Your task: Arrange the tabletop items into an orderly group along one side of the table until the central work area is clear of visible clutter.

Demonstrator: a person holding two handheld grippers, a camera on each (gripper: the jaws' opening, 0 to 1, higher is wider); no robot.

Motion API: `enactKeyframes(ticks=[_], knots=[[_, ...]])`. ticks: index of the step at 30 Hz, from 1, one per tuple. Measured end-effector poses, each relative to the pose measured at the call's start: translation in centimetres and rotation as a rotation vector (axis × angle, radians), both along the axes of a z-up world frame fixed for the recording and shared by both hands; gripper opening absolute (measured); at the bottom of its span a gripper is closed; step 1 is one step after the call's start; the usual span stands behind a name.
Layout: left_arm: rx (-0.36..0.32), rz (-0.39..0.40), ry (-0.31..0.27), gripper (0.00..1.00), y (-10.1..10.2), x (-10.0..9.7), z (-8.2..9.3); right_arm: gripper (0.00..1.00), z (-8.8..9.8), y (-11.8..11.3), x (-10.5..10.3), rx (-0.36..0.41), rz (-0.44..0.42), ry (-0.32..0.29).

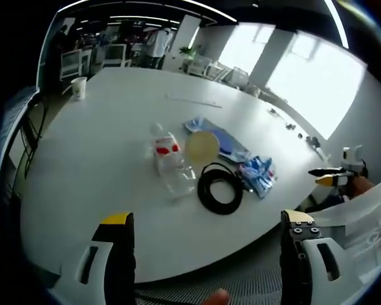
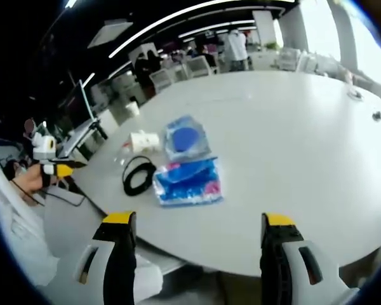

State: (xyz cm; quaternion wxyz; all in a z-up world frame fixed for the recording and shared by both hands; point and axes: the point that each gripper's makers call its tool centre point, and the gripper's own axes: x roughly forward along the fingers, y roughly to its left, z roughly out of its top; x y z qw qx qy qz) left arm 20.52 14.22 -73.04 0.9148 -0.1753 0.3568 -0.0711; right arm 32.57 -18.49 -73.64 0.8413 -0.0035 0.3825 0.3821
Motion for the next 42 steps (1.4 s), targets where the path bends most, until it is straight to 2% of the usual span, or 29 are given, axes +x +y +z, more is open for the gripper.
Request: enactKeyframes(ticks=[23,28,42], knots=[[-0.022,0.026,-0.008,0.9,0.9,0.7,0.0,0.77,-0.5,0.2,-0.1,-0.014,-0.004,0.015],[-0.01,0.01,0.006,0.9,1.2,0.6,-0.3,0.77,-0.4,0.4,-0.1,-0.016,-0.002,0.015],[0.001,-0.032,0.0,0.9,1.2,0.6,0.4,0.77,-0.3,2.4,-0.1,-0.021,0.021,0.011]])
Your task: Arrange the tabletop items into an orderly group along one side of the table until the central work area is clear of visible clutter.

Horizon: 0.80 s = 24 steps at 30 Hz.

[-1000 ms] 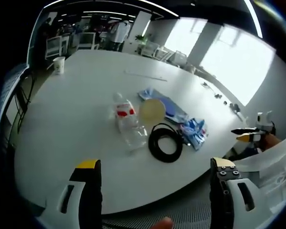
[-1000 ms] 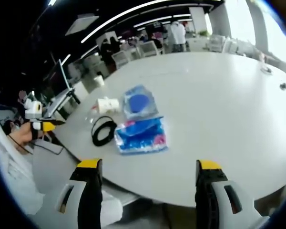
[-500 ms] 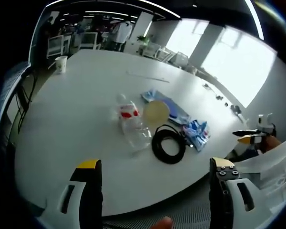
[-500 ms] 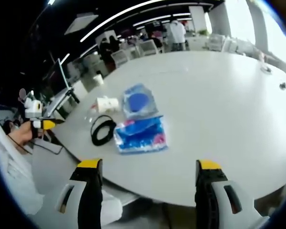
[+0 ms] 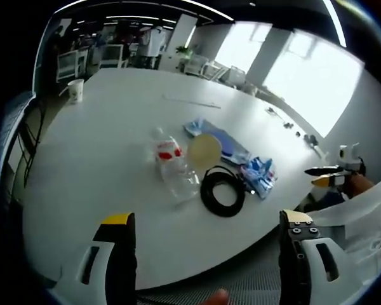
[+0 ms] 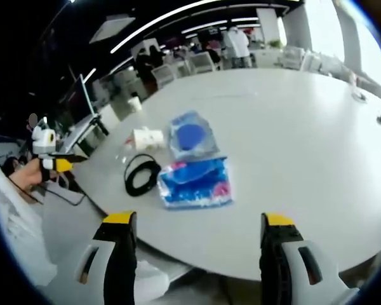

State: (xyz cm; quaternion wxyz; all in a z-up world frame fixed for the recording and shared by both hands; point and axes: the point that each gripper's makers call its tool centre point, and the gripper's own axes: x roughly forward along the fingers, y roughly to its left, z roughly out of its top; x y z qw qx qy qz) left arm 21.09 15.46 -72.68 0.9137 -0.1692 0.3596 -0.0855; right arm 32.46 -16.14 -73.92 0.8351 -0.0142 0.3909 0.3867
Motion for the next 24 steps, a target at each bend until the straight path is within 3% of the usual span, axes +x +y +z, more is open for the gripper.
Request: enactKeyframes(ticks=[12,24], knots=[[-0.006,0.002,-0.002,0.9,1.3,-0.3,0.3,0.77,0.1,1.5,-0.5,-0.008,0.016,-0.007],[-0.019,0.028,0.023,0.9,1.9,0.6,0.0,0.77,0.0,2.3,1.1,-0.002,0.023,0.0]])
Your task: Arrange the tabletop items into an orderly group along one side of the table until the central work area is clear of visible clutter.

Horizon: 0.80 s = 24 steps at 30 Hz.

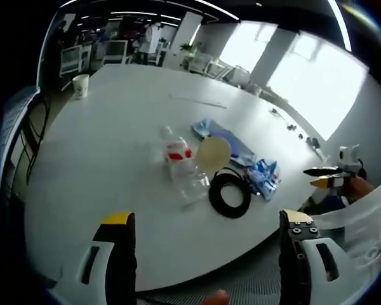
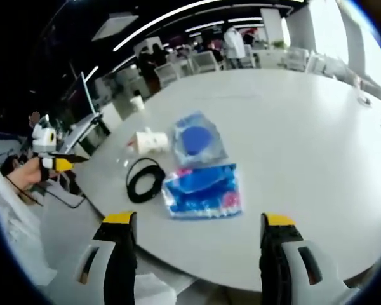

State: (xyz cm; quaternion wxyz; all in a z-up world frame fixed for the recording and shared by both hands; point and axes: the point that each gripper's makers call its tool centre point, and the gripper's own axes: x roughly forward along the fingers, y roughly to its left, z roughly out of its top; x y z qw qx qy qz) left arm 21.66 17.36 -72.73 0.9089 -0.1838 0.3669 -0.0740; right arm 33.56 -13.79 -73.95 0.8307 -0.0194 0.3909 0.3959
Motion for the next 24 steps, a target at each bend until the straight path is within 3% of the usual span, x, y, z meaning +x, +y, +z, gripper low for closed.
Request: enactKeyframes(ticks=[9,24], knots=[[-0.004,0.004,0.01,0.9,-0.3,1.8,-0.2,0.77,-0.2,0.9,0.5,-0.002,0.036,0.006],[-0.01,0.002,0.03,0.89,-0.9,3.4,-1.1,0.76,-1.2,-1.1,1.1,-0.016,0.027,0.025]])
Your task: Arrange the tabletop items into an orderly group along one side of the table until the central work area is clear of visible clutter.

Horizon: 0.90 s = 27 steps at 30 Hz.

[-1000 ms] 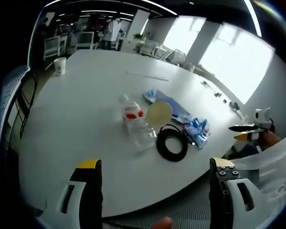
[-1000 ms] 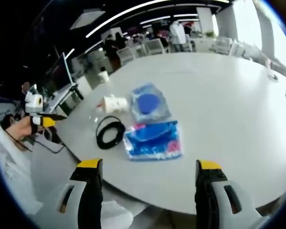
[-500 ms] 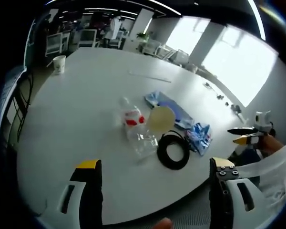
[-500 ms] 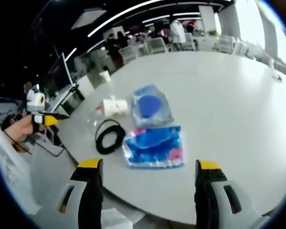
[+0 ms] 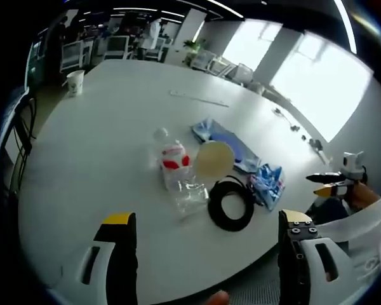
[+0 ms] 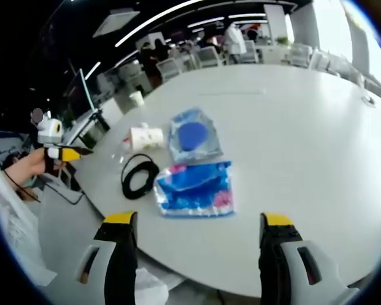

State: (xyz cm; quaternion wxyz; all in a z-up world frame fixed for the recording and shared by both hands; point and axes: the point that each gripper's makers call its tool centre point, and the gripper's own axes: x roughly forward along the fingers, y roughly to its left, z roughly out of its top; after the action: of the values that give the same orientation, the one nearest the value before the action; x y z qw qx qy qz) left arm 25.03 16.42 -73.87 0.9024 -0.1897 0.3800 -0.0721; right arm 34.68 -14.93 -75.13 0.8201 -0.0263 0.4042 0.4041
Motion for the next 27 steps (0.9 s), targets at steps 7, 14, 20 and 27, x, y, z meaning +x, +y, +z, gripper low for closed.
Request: enactKeyframes(ticks=[7,14,20,27], knots=[[0.009,-0.007,0.021,0.88,0.1,0.9,-0.4,0.76,-0.2,-0.4,0.2,0.001,-0.01,0.006],[-0.009,0.01,0.052,0.88,0.2,1.1,-1.0,0.76,-0.7,-0.7,-0.1,0.003,-0.012,0.019],[-0.002,-0.005,0.062,0.88,-0.2,1.3,-1.2,0.76,-0.9,-0.9,-0.2,0.007,-0.025,0.026],[-0.016,0.012,0.077,0.88,0.1,1.6,-1.6,0.76,-1.1,-1.2,-0.4,0.009,-0.032,0.03]])
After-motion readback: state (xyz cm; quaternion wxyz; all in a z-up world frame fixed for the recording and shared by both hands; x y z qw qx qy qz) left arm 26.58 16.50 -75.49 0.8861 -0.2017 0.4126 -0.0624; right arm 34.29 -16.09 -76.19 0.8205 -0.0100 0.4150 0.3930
